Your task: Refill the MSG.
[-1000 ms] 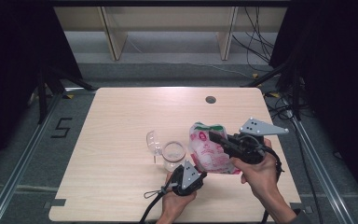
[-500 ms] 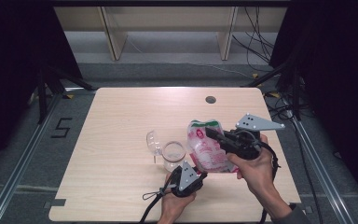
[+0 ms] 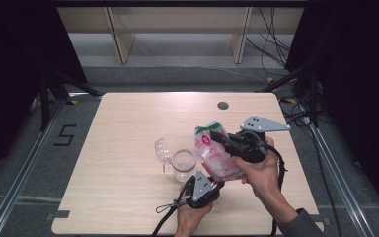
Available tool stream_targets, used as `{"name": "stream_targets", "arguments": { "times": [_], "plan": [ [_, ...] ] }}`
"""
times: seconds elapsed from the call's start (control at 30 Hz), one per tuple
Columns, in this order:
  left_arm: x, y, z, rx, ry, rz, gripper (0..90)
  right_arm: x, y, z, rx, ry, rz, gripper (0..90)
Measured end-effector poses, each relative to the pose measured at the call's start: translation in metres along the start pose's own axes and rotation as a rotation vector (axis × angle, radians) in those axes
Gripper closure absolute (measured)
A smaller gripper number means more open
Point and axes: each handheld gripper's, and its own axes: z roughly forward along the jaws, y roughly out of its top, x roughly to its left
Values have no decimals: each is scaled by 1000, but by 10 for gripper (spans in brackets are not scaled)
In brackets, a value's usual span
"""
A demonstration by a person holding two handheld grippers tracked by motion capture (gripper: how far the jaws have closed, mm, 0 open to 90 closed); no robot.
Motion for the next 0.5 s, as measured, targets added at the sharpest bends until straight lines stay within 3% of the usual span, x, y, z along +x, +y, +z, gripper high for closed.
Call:
{"name": "stream_targets", "arguments": {
  "times": [0.07, 0.5],
  "plan": [
    [0, 0, 2, -15, 7, -15, 708, 2, 1, 1, 9, 6, 23, 900],
    [2, 0, 8, -36, 12, -65, 709, 3, 6, 20, 10, 4, 27, 900]
  ]
}}
